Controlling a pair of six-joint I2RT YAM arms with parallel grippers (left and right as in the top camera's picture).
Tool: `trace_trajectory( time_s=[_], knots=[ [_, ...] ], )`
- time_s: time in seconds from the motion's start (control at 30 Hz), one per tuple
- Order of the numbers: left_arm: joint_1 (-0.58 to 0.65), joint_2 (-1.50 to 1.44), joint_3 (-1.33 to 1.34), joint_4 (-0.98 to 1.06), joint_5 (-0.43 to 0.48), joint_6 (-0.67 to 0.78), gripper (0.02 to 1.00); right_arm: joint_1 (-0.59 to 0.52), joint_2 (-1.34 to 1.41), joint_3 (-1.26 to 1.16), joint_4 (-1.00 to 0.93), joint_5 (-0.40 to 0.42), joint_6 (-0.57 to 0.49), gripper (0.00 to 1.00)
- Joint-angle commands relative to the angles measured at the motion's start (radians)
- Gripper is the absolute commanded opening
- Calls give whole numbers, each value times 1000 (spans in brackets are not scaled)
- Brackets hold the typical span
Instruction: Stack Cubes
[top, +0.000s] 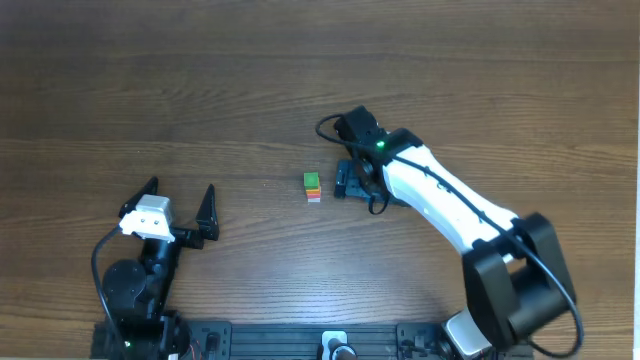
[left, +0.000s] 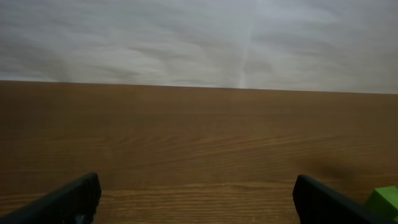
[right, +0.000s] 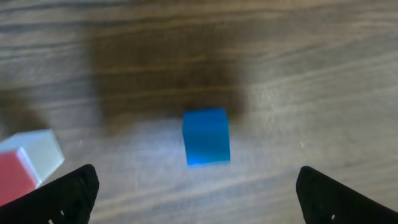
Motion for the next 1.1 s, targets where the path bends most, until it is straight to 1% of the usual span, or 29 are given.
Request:
trace_trajectory(
  time_s=[0.03,0.2,0.27,0.33,0.43,0.53,0.67,0.8,1.0,1.1],
  knots=[
    [5,-9,-7,3,10,18,1000,-24,84,-7,42,0,-27,993],
    [5,-9,-7,2,10,18,998,-42,140,-7,66,0,-38,987],
    [5,-9,-7,3,10,18,998,-44,146,-7,67,0,-41,961],
    [5,-9,-7,3,10,18,998,-45,147,-7,68,0,-45,895],
    [5,-9,-7,3,10,18,998,-46,147,-7,68,1,-53,722],
    [5,-9,-7,3,10,18,998,-46,148,-7,68,4,-61,614],
    [5,-9,-7,3,10,18,998,-46,149,-7,68,7,-70,518],
    [5,-9,-7,2,10,18,998,-46,149,-7,70,8,-79,463],
    [5,-9,-7,3,10,18,998,-46,149,-7,70,8,-79,347],
    [5,-9,-7,2,10,18,1000,-46,149,-8,70,7,-79,305]
  ],
)
